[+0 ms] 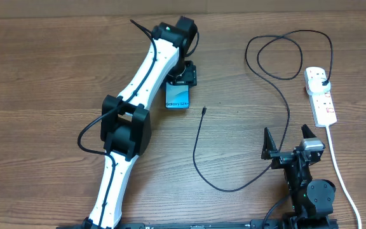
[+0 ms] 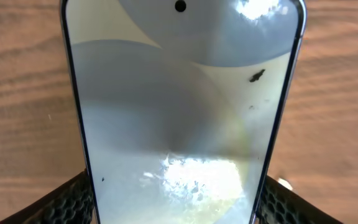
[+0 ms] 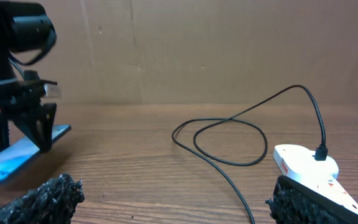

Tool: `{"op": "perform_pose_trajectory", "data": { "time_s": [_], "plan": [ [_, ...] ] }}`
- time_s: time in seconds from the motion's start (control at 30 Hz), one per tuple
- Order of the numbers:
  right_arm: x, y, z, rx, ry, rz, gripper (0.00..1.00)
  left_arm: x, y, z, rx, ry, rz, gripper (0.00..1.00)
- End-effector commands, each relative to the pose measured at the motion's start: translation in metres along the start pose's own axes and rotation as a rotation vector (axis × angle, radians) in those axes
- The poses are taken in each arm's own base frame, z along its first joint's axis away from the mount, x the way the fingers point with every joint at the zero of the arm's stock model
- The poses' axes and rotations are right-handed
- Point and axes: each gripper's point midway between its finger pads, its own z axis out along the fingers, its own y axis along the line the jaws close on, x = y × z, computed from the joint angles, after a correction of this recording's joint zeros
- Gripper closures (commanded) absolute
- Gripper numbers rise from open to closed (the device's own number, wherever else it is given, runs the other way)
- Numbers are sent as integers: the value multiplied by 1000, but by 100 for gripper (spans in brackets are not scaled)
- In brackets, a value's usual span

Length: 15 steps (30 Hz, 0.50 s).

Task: Plug charger to phone and switch on socket
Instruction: 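Lift the phone with the left gripper and raise it upright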

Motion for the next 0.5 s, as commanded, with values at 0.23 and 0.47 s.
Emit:
{"op": "perform_pose_trajectory", "data": {
  "time_s": [0.23,0.47],
  "plan": [
    [2,-2,0,8,-5,3,0,37,-56,-74,763,332,2,29],
    [2,-2,0,8,-5,3,0,33,-48,-115,1004,443,-138,28]
  ]
}}
